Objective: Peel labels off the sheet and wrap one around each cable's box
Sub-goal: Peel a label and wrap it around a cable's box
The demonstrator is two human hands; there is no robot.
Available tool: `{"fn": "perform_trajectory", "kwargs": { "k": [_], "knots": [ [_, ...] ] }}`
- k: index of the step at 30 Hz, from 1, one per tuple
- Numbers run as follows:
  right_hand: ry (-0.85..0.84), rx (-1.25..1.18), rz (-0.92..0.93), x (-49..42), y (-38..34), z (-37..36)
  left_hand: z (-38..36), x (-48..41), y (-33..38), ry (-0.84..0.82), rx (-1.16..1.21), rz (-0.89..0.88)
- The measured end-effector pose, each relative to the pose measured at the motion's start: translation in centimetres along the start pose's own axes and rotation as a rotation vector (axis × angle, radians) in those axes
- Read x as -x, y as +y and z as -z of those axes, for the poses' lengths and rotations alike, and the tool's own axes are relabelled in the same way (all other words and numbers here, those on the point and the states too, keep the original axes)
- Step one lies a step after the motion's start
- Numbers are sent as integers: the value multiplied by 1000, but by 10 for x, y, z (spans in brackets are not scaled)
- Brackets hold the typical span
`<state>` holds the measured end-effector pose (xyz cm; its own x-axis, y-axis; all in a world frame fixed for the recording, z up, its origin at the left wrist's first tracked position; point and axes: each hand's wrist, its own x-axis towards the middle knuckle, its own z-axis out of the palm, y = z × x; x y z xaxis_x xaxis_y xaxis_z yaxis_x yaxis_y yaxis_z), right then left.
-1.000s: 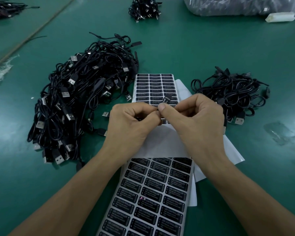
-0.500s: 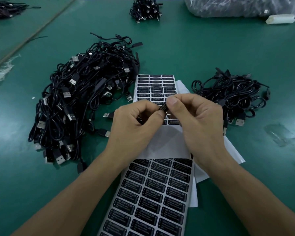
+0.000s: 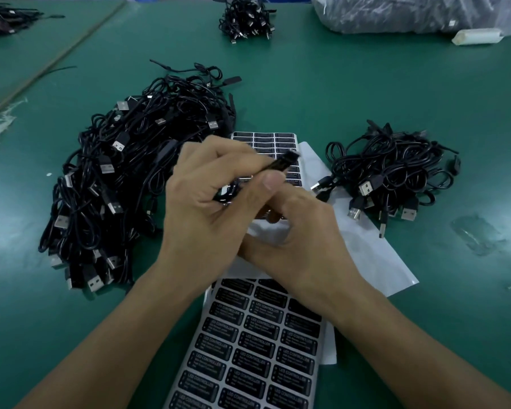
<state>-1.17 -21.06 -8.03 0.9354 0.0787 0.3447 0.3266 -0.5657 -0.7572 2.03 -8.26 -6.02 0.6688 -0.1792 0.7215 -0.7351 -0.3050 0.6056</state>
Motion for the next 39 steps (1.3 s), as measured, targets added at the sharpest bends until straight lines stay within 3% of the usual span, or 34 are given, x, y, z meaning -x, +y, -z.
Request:
{"fn": "perform_trajectory", "kwargs": {
  "k": [4, 8, 12, 15, 18, 24, 29, 32, 35, 39],
  "knots": [
    [136, -110, -5, -1, -2, 0, -3, -1, 12, -97, 72, -66],
    [120, -196, 79, -1, 2, 2, -4, 0, 17, -133, 84, -70],
    [177, -174, 34, -5, -2, 9, 2, -5, 11, -27, 148, 120],
    [343, -190, -44, -13, -2, 33, 9, -10, -3, 140, 112, 287],
    [507, -102, -119, -22, 4, 68, 18, -11, -19, 196, -155, 353],
    [478, 104, -474, -29, 37, 118, 38, -7, -39, -24, -788, 363],
    [566, 83, -539, -28, 40, 118, 41, -2, -49, -143, -1040, 384],
    [658, 171, -469, -26, 41, 113, 42, -2, -55, -151, -1088, 386],
    [738, 234, -266, -24, 34, 98, 42, 0, -60, -160, -1100, 372],
    [683, 316, 58, -17, 18, 67, 44, 0, -62, -120, -1077, 373]
  ]
}}
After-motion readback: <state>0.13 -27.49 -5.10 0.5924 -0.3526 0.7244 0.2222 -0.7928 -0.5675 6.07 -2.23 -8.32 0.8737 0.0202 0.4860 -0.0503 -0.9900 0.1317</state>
